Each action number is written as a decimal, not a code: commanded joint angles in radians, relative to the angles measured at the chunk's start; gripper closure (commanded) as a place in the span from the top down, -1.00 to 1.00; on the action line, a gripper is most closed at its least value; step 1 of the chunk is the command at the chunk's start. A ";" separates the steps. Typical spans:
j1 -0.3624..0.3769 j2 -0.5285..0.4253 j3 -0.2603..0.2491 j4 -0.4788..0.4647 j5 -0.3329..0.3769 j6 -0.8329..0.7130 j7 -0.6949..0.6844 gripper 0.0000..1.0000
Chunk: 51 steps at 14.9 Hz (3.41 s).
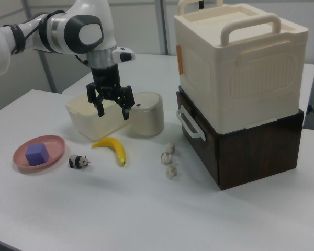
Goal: Slide the drawer open
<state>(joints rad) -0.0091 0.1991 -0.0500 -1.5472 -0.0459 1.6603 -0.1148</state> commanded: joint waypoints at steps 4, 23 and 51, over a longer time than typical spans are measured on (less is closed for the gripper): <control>0.020 0.017 0.001 0.004 -0.005 0.030 -0.011 0.75; 0.018 0.023 -0.001 0.004 0.104 0.188 -0.011 -0.72; -0.149 0.213 -0.011 0.029 -0.242 0.607 -0.520 -0.02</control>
<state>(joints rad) -0.1600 0.3940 -0.0603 -1.5188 -0.2460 2.2499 -0.6199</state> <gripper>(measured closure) 0.507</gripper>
